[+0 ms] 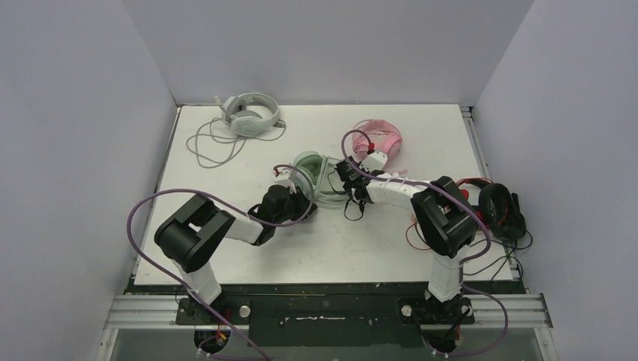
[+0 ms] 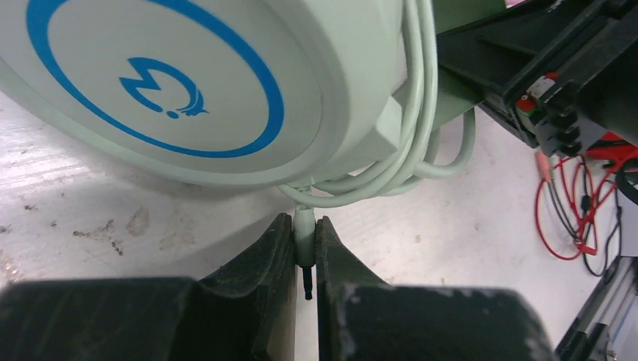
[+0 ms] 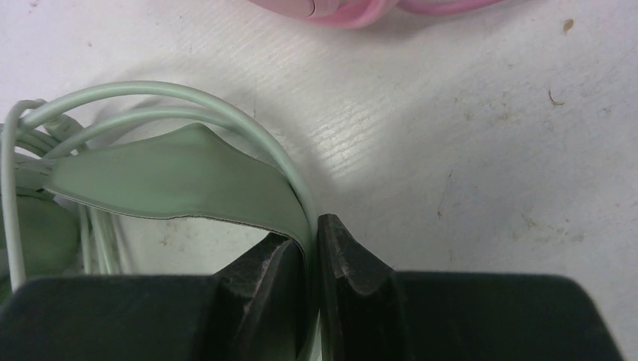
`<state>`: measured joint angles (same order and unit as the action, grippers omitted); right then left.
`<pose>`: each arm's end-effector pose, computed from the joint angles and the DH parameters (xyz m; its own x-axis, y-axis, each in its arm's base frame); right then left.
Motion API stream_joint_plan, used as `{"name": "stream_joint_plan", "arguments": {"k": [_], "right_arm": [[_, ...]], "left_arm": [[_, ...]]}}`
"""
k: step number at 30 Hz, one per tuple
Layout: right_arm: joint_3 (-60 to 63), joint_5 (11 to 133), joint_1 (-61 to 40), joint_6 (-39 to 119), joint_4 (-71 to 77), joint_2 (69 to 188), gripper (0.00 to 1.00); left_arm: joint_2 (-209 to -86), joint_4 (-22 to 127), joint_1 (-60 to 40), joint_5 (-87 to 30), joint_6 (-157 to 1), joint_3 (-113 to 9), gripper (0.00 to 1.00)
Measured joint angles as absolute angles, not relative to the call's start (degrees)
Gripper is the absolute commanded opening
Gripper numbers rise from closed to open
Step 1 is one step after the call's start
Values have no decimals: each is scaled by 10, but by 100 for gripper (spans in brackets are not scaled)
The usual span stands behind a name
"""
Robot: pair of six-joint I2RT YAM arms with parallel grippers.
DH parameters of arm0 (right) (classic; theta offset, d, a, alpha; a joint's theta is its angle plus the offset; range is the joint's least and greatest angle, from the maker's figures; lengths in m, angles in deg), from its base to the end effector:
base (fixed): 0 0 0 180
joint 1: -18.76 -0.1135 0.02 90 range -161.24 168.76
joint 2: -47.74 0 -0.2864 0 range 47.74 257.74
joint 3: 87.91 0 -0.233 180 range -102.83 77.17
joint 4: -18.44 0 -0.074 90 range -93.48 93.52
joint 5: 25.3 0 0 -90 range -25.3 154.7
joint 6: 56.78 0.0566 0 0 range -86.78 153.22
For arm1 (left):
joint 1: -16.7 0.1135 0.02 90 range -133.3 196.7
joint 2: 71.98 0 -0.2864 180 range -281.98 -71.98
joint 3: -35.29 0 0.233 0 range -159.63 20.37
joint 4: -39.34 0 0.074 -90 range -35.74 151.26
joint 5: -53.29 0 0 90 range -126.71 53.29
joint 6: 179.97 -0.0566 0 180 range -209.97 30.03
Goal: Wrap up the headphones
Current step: Place the headphones at the corner of the board.
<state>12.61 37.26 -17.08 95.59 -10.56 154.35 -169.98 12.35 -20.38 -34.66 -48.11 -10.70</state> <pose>0.3221 0.2005 0.1785 -0.5881 0.5452 -0.5974 0.4519 0.8341 0.3163 0.2553 -0.1955 0.1583 -0.6706 -0.3291 -0.6648 0.2429 0.7494 -0.6160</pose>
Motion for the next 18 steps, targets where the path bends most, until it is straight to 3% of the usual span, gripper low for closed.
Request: {"name": "stream_joint_plan", "arguments": {"k": [5, 10, 13, 18], "right_arm": [[117, 356, -168, 951, -93, 1569, 36], [116, 340, -159, 929, -68, 1570, 41], [116, 338, -149, 912, -58, 1566, 53], [138, 339, -148, 871, -43, 1515, 81]], "left_arm": [[-1749, 154, -202, -342, -472, -156, 0], [-1790, 178, -192, -318, -471, -218, 0], [-1809, 202, -186, -304, -473, -255, 0], [-1844, 237, -171, -281, -476, -316, 0]]}}
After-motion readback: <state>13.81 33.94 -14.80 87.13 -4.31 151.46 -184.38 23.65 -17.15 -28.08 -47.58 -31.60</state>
